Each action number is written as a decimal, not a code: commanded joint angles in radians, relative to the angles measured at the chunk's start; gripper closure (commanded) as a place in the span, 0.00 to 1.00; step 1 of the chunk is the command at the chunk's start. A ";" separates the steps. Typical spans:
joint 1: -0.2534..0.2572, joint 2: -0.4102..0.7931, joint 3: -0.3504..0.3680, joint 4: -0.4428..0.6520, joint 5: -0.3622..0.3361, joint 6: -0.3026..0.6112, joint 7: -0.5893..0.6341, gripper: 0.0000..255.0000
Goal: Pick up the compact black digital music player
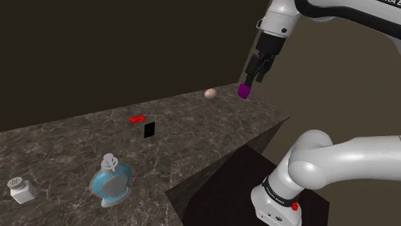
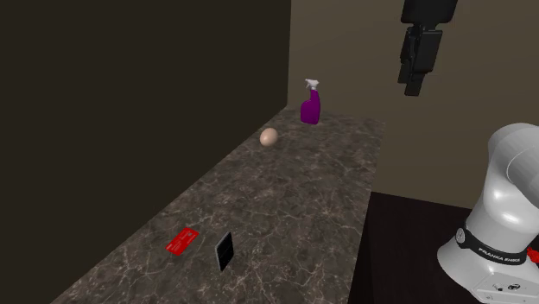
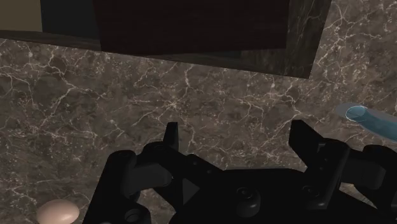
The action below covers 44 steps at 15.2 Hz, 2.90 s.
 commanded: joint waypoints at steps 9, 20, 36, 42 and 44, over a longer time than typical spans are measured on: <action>0.003 0.147 0.114 -0.089 0.063 0.251 0.163 0.00; -0.009 0.487 0.256 -0.054 0.069 0.573 0.390 0.00; 0.029 1.119 0.306 0.314 -0.162 0.822 0.778 0.00; 0.069 1.294 0.274 0.457 -0.216 0.848 0.853 0.00; 0.072 1.310 0.270 0.453 -0.222 0.868 0.857 0.00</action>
